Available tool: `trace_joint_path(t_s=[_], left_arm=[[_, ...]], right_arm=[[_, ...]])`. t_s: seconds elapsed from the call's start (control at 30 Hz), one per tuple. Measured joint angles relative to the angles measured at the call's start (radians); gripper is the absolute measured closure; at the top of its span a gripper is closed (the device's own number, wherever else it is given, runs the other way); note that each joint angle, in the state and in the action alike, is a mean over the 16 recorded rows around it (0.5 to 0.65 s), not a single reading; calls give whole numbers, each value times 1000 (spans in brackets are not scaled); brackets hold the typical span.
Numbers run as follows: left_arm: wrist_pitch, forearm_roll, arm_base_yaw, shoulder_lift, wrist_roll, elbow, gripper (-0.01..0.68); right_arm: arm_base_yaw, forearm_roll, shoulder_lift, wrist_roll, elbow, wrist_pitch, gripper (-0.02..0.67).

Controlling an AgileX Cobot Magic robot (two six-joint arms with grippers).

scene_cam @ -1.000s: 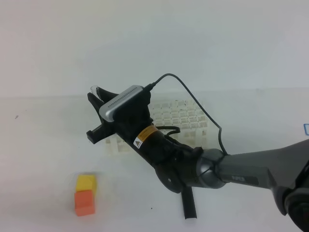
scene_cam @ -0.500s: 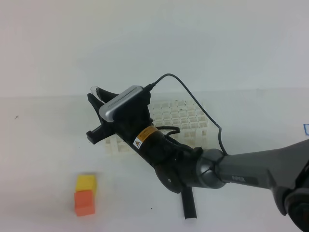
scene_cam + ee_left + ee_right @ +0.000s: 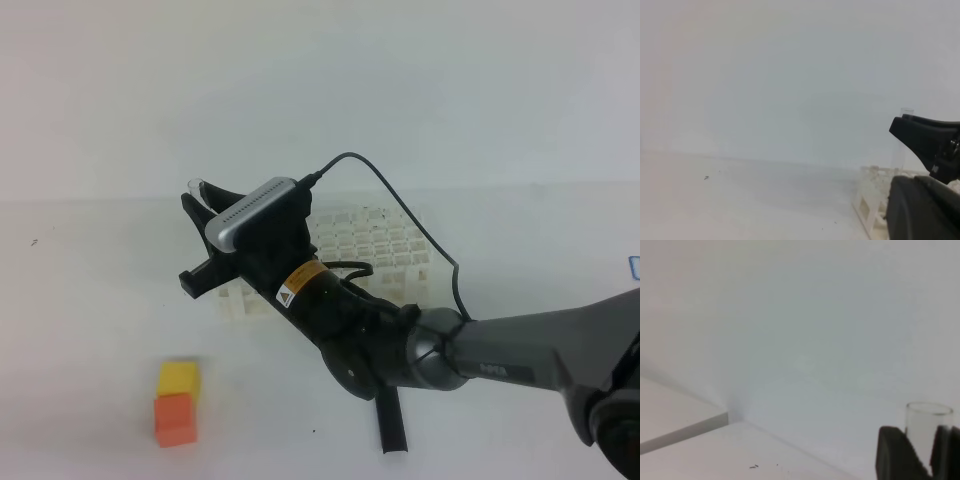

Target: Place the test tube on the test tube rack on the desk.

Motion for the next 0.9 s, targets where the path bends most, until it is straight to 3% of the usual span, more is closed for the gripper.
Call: trace_joint_path(t_s=[0.67,0.9], left_arm=[[0,0,0,1,1,0,674],[0,0,0,-1,3,2,674]], right_arm=[[0,0,0,0,0,2,337],[0,-14,-18,-1,0,68,351]])
